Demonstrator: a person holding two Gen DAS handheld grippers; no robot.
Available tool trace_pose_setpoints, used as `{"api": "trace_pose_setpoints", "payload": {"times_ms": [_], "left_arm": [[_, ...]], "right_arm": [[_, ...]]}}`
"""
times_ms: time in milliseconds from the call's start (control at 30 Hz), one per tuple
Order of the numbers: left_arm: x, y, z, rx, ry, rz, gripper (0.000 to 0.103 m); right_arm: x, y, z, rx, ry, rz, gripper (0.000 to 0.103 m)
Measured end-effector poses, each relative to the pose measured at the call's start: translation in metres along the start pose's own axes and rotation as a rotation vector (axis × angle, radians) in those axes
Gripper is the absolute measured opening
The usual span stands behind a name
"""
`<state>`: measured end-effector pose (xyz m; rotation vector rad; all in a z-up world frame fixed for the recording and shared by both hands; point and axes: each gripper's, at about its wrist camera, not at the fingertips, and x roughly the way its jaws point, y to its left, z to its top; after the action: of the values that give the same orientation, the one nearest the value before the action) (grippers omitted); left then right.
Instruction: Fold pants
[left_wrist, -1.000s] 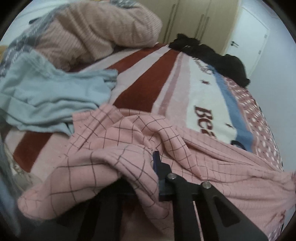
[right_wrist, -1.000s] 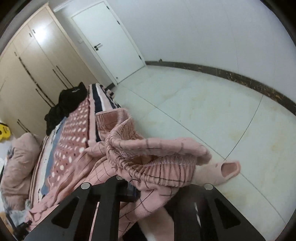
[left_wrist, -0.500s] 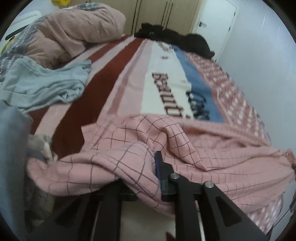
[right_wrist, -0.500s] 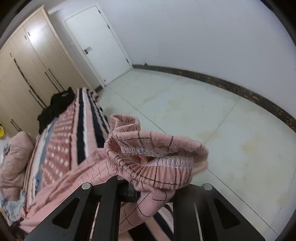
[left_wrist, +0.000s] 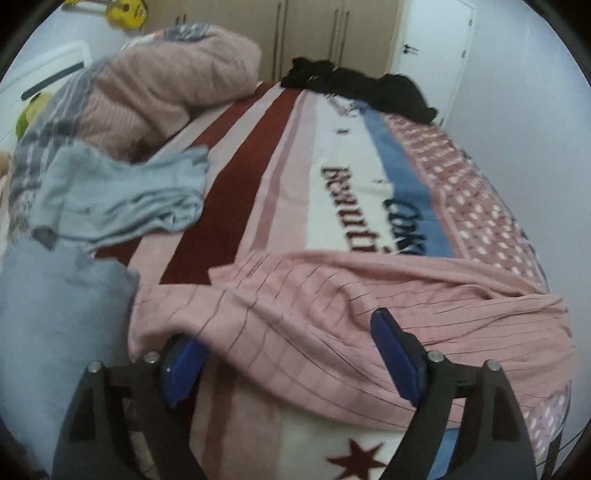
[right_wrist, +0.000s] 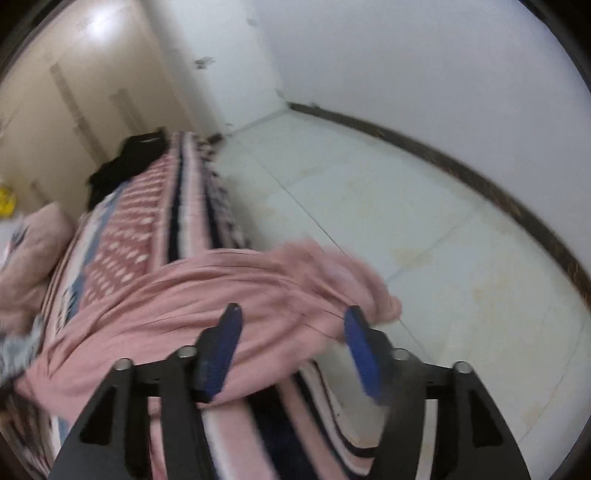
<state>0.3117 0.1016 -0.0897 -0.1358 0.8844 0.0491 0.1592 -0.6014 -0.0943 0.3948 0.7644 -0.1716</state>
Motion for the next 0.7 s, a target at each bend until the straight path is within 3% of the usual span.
{"api": "trace_pose_setpoints", "payload": {"times_ms": [133, 267, 500, 600, 700], "left_arm": [[-0.015, -0.014, 0.013, 0.052, -0.031, -0.005, 0.085], [-0.011, -0.027, 0.026, 0.112, -0.024, -0.030, 0.086], [-0.023, -0.026, 0.036, 0.127, -0.063, -0.022, 0.087], [-0.011, -0.029, 0.034, 0.168, -0.024, -0.078, 0.090], [0.025, -0.042, 0.027, 0.241, 0.063, -0.113, 0.090]], "right_arm": [[-0.020, 0.049, -0.003, -0.109, -0.025, 0.103, 0.057], [-0.005, 0.106, -0.007, -0.225, 0.025, 0.271, 0.062], [0.056, 0.256, -0.035, -0.642, 0.121, 0.447, 0.063], [0.088, 0.318, -0.049, -0.768, 0.173, 0.499, 0.063], [0.112, 0.367, -0.071, -0.922, 0.181, 0.490, 0.063]]}}
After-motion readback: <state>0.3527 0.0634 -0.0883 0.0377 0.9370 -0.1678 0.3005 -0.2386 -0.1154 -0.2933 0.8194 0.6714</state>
